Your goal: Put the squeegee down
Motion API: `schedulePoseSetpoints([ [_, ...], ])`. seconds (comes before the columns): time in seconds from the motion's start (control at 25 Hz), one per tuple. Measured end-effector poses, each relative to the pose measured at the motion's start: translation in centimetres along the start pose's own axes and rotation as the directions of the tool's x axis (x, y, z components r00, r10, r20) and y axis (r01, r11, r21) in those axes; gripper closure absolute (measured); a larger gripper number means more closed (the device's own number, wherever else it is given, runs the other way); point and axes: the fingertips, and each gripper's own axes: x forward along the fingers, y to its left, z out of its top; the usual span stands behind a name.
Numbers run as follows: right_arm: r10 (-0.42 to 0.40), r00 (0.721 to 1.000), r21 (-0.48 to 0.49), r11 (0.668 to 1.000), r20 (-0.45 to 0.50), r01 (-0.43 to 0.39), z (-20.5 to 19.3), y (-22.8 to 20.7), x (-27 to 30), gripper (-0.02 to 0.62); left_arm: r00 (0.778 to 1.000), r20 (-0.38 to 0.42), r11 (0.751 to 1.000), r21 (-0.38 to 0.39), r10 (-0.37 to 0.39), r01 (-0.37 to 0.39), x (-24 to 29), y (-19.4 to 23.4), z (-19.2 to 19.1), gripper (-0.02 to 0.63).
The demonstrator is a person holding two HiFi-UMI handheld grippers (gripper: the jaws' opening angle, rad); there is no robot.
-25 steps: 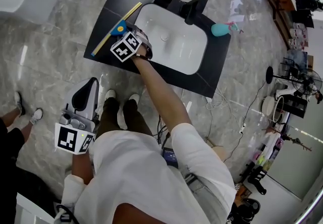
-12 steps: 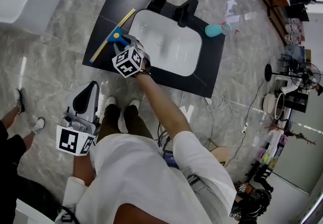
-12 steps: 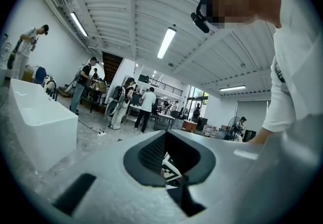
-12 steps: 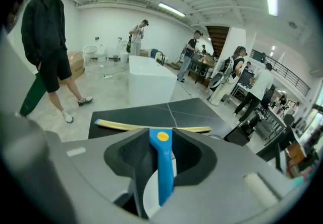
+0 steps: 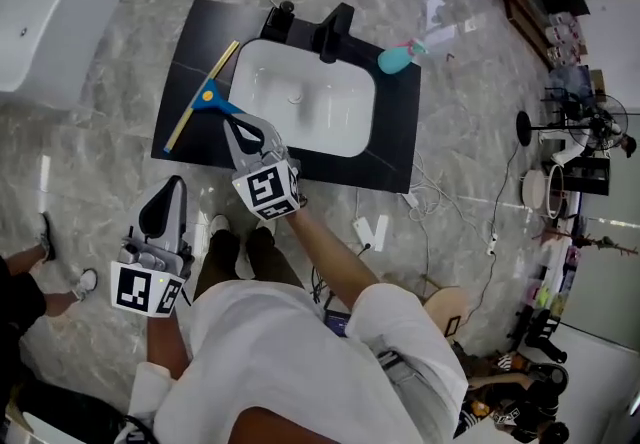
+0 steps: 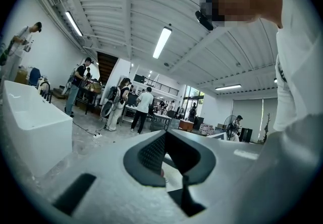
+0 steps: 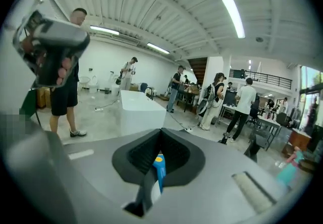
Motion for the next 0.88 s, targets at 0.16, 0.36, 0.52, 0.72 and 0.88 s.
schedulePoseSetpoints([
  [0.16,-0.033,0.993,0.083,0.996,0.110,0.024,2.9,-1.5,-6.0,0.586,1.000,-0.006,1.000,0.016,-0.021,0.021,0.5,-0.8,0.5,0.600],
  [0.36,-0.147,0.966,0.124,0.985,0.214,0.122,5.4,-4.8,-14.1,0.586,0.998,-0.016,0.997,0.035,-0.068,0.069,1.7,-2.6,0.6,0.600],
  [0.52,-0.256,0.931,0.198,0.958,0.260,0.208,6.6,-7.3,-20.0,0.586,0.993,-0.026,0.992,0.051,-0.118,0.119,2.9,-4.8,0.5,0.600],
  [0.72,-0.337,0.903,0.195,0.936,0.266,0.292,7.0,-8.7,-26.3,0.586,0.982,-0.035,0.979,0.072,-0.186,0.188,4.1,-8.6,0.8,0.600],
  [0.88,-0.384,0.883,0.223,0.917,0.269,0.331,6.7,-9.3,-30.0,0.588,0.972,-0.031,0.968,0.090,-0.232,0.234,5.1,-11.4,1.3,0.600],
])
